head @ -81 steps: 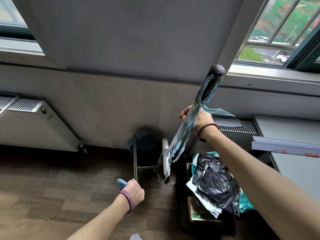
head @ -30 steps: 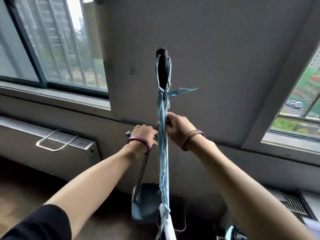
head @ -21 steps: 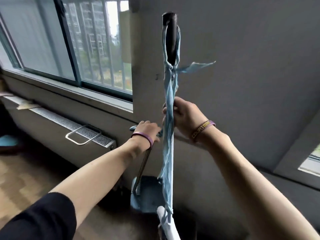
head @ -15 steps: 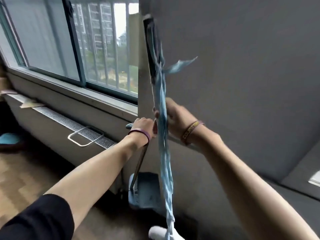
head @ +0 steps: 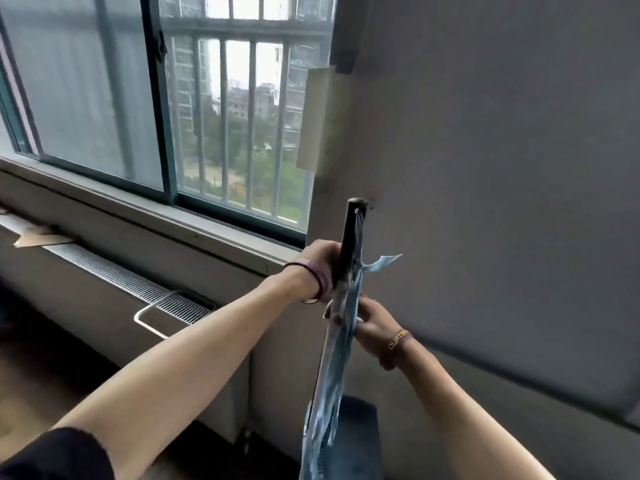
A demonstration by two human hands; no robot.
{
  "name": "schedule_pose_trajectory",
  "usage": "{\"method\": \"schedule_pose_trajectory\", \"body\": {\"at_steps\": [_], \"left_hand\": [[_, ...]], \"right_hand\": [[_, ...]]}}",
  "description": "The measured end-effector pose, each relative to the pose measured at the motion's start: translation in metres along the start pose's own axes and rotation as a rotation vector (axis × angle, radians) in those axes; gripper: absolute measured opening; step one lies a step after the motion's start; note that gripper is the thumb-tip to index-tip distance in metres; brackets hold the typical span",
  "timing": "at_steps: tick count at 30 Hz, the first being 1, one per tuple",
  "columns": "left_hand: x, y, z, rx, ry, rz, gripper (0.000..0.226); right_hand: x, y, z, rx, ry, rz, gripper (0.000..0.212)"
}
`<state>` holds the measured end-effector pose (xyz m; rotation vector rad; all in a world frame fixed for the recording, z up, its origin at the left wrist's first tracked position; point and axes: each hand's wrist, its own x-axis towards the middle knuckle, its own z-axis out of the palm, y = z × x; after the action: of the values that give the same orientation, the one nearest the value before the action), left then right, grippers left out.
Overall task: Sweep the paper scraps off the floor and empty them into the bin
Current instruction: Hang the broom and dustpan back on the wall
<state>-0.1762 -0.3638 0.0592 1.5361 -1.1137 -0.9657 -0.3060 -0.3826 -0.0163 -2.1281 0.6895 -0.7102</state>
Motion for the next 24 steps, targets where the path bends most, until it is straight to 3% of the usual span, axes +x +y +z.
{"method": "schedule_pose_trajectory", "body": {"at_steps": [5, 7, 8, 10, 12, 14, 16, 18, 24], "left_hand": [[0.021, -0.002, -0.012, 0.041, -0.096, 0.088, 0.029], [0.035, -0.002, -0.025, 0.235, -0.181, 0.254, 0.015], [0.039, 0.003, -0.034, 0.407, -0.189, 0.319, 0.017], [0.056, -0.005, -0.051, 0.507, -0.078, 0.585, 0.048], [0.062, -0.022, -0.059, 0.367, 0.099, 0.664, 0.066], [0.072, -0.053, -0.059, 0.178, 0.187, 0.580, 0.075], [0.081, -0.077, -0.046, 0.131, 0.076, 0.396, 0.095], [0.100, -0.089, -0.033, 0.024, 0.036, 0.300, 0.111], [0.148, -0.113, -0.018, 0.014, 0.070, 0.269, 0.121]], "right_hand": [[0.028, 0.002, 0.006, -0.055, 0.105, -0.019, 0.015], [0.042, 0.003, 0.009, 0.029, 0.137, -0.063, 0.011], [0.049, 0.007, 0.009, 0.094, 0.173, -0.075, 0.014], [0.066, 0.014, 0.002, 0.207, 0.225, -0.042, 0.024], [0.083, 0.026, -0.009, 0.311, 0.289, -0.005, 0.030], [0.100, 0.032, -0.015, 0.353, 0.357, -0.018, 0.019], [0.117, 0.041, -0.014, 0.278, 0.367, -0.042, 0.005], [0.134, 0.055, -0.011, 0.142, 0.348, -0.055, 0.005], [0.174, 0.093, -0.012, -0.095, 0.388, -0.017, 0.009]]}}
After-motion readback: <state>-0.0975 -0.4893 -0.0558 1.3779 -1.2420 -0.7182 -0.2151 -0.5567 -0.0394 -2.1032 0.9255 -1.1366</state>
